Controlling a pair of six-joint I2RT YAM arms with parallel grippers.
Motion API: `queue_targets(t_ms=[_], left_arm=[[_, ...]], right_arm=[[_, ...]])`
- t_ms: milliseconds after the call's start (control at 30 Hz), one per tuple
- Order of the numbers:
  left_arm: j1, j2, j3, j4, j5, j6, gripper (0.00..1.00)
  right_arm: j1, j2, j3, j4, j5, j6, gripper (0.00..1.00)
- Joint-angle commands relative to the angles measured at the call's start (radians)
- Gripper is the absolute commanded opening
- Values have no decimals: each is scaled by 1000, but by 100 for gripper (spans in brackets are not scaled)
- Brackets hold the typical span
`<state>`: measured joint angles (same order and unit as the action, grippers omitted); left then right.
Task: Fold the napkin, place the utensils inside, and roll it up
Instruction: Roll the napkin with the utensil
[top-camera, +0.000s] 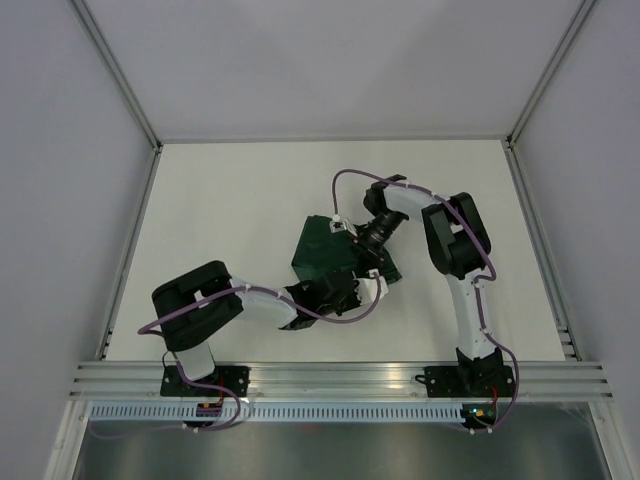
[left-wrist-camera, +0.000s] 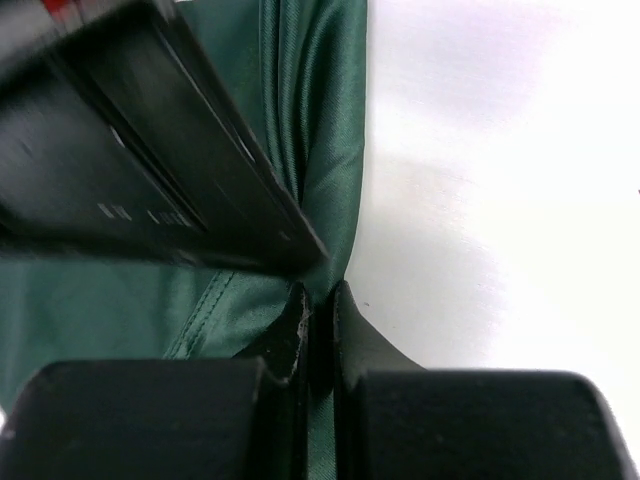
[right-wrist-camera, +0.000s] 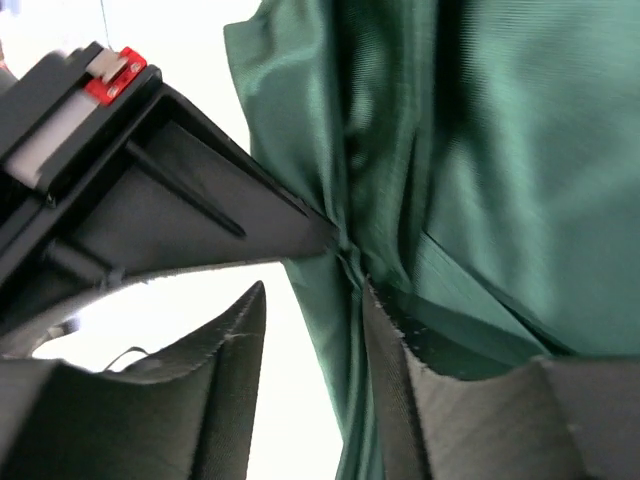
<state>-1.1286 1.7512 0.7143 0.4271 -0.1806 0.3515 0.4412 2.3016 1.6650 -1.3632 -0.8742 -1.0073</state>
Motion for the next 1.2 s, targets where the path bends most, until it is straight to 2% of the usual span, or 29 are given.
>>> queue_targets(t_ms=[0, 167, 367, 433, 467, 500, 533, 567, 600, 633, 733, 967, 1167], left_arm=[[47, 7, -12, -126, 122, -134, 2], [105, -5, -12, -133, 226, -190, 2], [159, 8, 7, -151, 392, -253, 2], [174, 11, 8, -149, 434, -282, 2], [190, 14, 10, -148, 481, -292, 2], [197, 17, 13, -146, 498, -302, 2], [211, 19, 10, -139, 515, -319, 2], [219, 22, 13, -137, 555, -327, 2], [227, 31, 14, -136, 578, -336, 2], [233, 34, 14, -130, 596, -341, 2], [254, 59, 23, -123, 664, -382, 2], [294, 97, 22, -77, 800, -436, 2], [319, 119, 19, -53, 874, -462, 2]], right_arm=[[-74, -108, -2, 93, -57, -47, 51], [-174, -188, -13, 67, -149, -128, 54], [-334, -347, -164, 90, -226, -264, 55], [-349, -405, -230, 184, -214, -264, 55], [-351, -441, -319, 237, -189, -248, 56], [-351, -521, -371, 301, -177, -219, 56], [-349, -566, -425, 454, -160, -150, 57], [-346, -659, -530, 531, -117, -111, 59], [-338, -706, -583, 687, -85, -79, 59], [-331, -753, -637, 764, -54, -17, 60], [-276, -899, -799, 956, 64, 10, 64], [-83, -1079, -1057, 1148, 259, -48, 68], [31, -1119, -1162, 1221, 356, -88, 70]])
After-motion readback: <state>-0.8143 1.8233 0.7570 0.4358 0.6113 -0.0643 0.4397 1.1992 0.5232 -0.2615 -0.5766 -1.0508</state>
